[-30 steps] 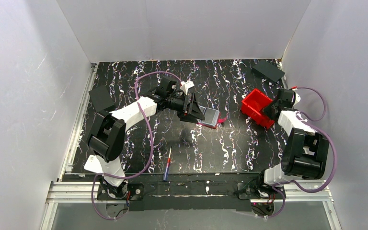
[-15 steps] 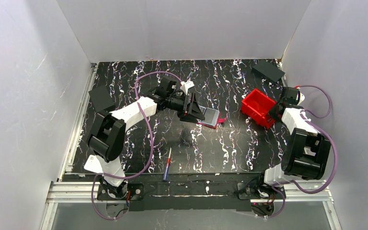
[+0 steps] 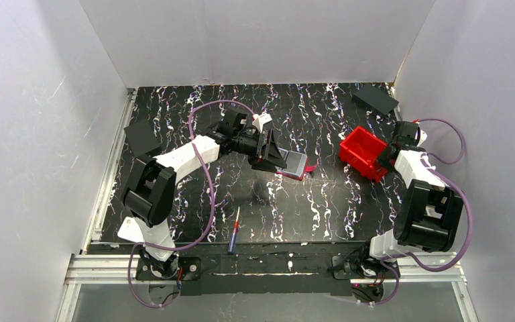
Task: Put the credit cards into the card holder
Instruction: Pick up the credit card from the storage box.
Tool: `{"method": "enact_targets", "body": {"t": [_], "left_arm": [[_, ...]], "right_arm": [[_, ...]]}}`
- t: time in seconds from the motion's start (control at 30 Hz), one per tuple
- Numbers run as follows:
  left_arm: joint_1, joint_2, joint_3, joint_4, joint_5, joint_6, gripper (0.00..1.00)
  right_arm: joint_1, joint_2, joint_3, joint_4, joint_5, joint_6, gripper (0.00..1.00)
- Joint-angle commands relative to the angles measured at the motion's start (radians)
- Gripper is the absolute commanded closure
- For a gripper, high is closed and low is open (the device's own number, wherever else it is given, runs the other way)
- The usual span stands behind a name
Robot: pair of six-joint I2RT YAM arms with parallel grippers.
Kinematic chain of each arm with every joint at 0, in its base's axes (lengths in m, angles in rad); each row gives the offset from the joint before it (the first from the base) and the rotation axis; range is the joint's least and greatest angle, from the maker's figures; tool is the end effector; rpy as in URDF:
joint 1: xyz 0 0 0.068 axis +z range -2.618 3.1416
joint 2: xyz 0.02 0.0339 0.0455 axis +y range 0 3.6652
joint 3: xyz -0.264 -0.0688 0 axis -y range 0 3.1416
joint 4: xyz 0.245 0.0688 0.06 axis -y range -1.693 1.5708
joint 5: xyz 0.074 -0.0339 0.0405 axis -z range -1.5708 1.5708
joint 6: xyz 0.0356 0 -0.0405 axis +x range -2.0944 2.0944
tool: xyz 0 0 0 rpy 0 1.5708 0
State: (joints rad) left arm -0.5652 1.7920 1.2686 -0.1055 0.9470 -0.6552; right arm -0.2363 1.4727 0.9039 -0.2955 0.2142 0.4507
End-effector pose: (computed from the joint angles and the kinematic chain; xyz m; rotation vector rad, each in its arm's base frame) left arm 0.3196 -0.2369 0.2448 0.5061 2.3722 -1.6704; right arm 0.2933 -0.0784 0.2121 0.9028 2.2401 -0.1628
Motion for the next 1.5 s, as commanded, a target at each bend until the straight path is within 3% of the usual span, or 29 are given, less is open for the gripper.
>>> {"method": "enact_targets", "body": {"t": [0.0, 0.4, 0.77, 1.17, 1.37, 1.47], "left_arm": [[-0.004, -0.003, 0.001, -0.005, 0.027, 0.006, 0.3], [-0.005, -0.001, 0.001, -0.001, 0.029, 0.004, 0.3], [-0.007, -0.002, 0.001, 0.0, 0.031, 0.002, 0.3], [-0.007, -0.003, 0.0, 0.003, 0.033, 0.001, 0.3], [-0.008, -0.004, -0.001, 0.004, 0.033, 0.0, 0.3], [-0.007, -0.005, 0.001, 0.004, 0.034, 0.0, 0.3]], "right_arm": [[-0.012, -0.005, 0.037, -0.097, 0.073, -0.045, 0.78], [-0.012, -0.027, 0.055, -0.162, 0.079, -0.071, 0.68], [-0.012, -0.045, 0.082, -0.221, 0.103, -0.078, 0.72], [-0.012, -0.059, 0.097, -0.269, 0.126, -0.083, 0.85], [-0.012, -0.071, 0.105, -0.284, 0.123, -0.088, 0.82], [-0.012, -0.08, 0.102, -0.284, 0.132, -0.091, 0.76]]}}
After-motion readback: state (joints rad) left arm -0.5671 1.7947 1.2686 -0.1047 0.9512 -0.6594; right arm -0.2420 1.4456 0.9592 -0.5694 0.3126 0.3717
